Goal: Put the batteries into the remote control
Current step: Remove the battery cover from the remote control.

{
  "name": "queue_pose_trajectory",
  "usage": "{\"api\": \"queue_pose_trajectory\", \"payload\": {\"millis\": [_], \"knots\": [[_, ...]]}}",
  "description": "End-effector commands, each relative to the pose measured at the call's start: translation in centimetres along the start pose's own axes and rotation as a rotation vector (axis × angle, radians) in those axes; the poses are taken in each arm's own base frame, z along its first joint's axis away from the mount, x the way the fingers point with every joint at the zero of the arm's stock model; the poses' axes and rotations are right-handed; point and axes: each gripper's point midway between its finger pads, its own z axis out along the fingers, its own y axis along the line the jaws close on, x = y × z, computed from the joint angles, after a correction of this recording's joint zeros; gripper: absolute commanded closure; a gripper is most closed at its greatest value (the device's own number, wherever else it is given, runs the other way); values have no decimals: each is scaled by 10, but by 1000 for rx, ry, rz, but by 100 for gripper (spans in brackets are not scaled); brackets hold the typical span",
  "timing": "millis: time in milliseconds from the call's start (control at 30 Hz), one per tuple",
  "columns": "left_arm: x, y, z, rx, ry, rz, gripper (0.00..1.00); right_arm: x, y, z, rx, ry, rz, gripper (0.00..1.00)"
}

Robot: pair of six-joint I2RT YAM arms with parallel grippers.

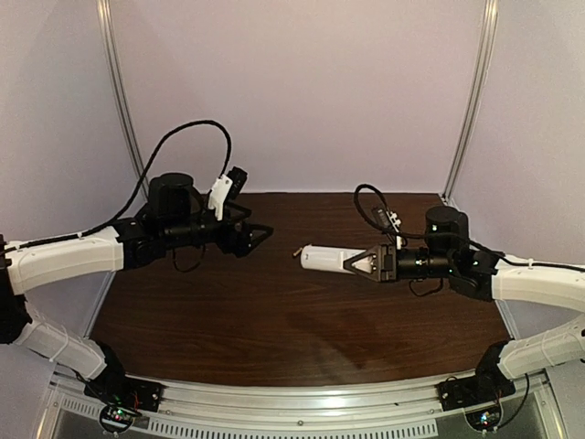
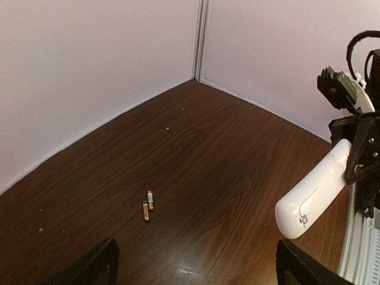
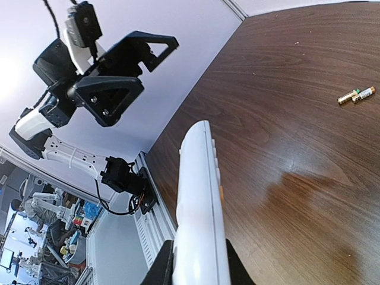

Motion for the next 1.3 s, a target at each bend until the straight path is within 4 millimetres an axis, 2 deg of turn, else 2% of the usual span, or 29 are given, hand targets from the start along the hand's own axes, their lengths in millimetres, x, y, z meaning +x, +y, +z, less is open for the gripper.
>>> {"api": "queue_pose_trajectory", "payload": {"millis": [0,67,200,467,1000,1267], "knots": [[15,-17,15,135,4,-299,12,-15,13,-2,-53,-61,-65,100],[19,-19,21,148,20,-337,17,-18,13,1,-57,-69,-52,100],[23,-27,31,142,39,-336,23,-15,-1,9,-17,-48,-12,100],[35,-30,53,91,103,-345,31,-19,4,12,-41,-53,5,100],[48,-38,69,74,165,-324,42,-18,4,11,-51,-64,31,100],[52,-42,73,62,184,-308,42,-17,4,12,-64,-66,52,100]]}}
